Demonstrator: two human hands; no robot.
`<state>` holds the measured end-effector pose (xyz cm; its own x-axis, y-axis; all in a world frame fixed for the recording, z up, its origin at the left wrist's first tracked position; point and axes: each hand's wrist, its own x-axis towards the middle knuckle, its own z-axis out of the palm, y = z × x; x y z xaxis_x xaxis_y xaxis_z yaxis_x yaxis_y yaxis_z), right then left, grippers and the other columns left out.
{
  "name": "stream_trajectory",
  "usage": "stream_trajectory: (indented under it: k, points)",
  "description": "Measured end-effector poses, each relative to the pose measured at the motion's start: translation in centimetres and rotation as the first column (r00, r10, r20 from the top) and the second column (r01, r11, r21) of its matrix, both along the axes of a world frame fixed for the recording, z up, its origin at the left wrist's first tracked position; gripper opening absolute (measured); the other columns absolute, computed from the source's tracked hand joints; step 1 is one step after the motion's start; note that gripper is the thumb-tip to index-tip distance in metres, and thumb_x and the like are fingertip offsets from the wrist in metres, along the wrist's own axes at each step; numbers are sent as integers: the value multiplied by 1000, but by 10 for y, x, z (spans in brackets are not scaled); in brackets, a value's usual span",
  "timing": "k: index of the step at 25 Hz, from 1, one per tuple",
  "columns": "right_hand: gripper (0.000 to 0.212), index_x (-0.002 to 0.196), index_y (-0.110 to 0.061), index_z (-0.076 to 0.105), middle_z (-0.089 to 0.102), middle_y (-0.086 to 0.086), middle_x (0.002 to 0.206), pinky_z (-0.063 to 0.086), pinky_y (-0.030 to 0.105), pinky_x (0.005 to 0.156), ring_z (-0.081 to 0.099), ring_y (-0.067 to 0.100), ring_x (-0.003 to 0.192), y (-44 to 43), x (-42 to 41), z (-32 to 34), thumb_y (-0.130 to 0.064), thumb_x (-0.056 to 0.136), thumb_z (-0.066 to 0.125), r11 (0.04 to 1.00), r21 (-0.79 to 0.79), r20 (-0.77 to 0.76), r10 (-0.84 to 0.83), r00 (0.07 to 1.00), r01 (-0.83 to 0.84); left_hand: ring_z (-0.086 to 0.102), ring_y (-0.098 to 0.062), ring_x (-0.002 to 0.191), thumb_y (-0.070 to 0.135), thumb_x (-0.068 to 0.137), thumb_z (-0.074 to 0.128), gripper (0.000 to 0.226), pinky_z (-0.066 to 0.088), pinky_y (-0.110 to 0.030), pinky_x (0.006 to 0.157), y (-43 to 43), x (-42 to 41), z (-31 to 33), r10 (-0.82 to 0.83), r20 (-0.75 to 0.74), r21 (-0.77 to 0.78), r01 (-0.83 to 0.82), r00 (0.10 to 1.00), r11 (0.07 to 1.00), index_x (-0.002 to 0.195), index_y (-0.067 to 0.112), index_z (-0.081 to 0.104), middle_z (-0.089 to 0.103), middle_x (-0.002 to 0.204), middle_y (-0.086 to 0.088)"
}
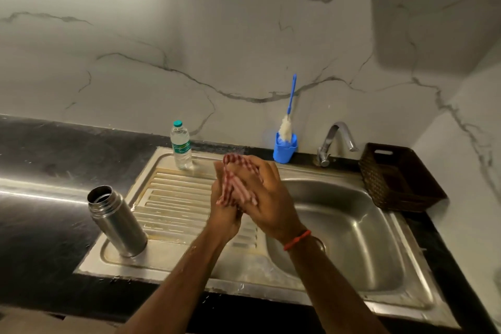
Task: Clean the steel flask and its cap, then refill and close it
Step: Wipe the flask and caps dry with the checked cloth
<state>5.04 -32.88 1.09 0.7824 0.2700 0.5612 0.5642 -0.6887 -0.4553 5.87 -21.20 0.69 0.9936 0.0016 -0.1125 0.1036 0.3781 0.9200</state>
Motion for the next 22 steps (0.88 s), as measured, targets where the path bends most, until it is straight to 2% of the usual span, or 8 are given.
stream_trajectory:
  k: [3,6,9,11,13,17,19,22]
  points:
    - [64,148,-28,37,40,8,145,52,37,95,43,25,128,-19,2,-3,-47,93,62,977,-215,173,52,984,-14,65,-10,73,2,105,43,27,54,-16,56,2,-1,1,-57,25,267,48,998,962,87,14,59,64,78,-5]
    - [62,144,-21,44,55,5,130,55,35,84,54,18,113,-32,2,-1,-62,97,43,981,-189,121,-19,993,41,62,-1,63,-1,105,44,34,48,-11,56,-8,4,7,-67,104,406,19,992,914,78,18,54,59,73,4]
    - [63,128,-20,57,69,0,108,56,38,90,64,14,98,-22,-2,14,-65,96,27,958,136,-340,-196,920,254,62,-1,59,35,108,36,40,47,-15,56,-21,11,16,-12,267,522,-135,963,842,75,27,55,60,63,11]
    - [60,115,-22,62,71,0,99,55,39,91,67,15,91,-19,3,28,-66,97,26,837,309,-722,-102,684,451,60,-1,55,41,109,29,47,44,-16,50,-25,17,11,-21,380,593,-226,925,773,70,35,54,55,53,14]
    - [58,104,-25,60,70,-1,96,52,33,85,65,12,86,-21,8,31,-69,97,23,798,331,-792,-55,608,503,58,-2,54,37,110,27,50,45,-17,52,-25,22,8,-56,375,590,-192,925,784,70,33,57,57,53,11]
    - [77,124,-21,59,72,-1,97,58,37,80,68,14,86,-33,-3,15,-76,94,15,962,109,-178,-230,957,251,60,1,68,28,111,34,36,48,-9,64,-25,22,30,-212,158,519,102,964,849,85,24,58,63,78,8]
    - [67,141,-16,47,67,6,115,56,35,82,64,18,97,-49,3,1,-65,99,34,992,-101,172,-58,983,76,58,1,76,23,110,40,25,45,-3,58,-20,23,40,-246,11,538,201,969,819,91,30,54,59,87,11]
    - [69,146,-17,37,60,12,124,53,34,82,58,22,103,-65,12,-8,-59,94,52,963,-269,297,50,953,34,66,-6,70,19,109,40,30,51,-11,58,-22,14,46,-266,-109,477,285,958,831,87,19,60,64,81,0]
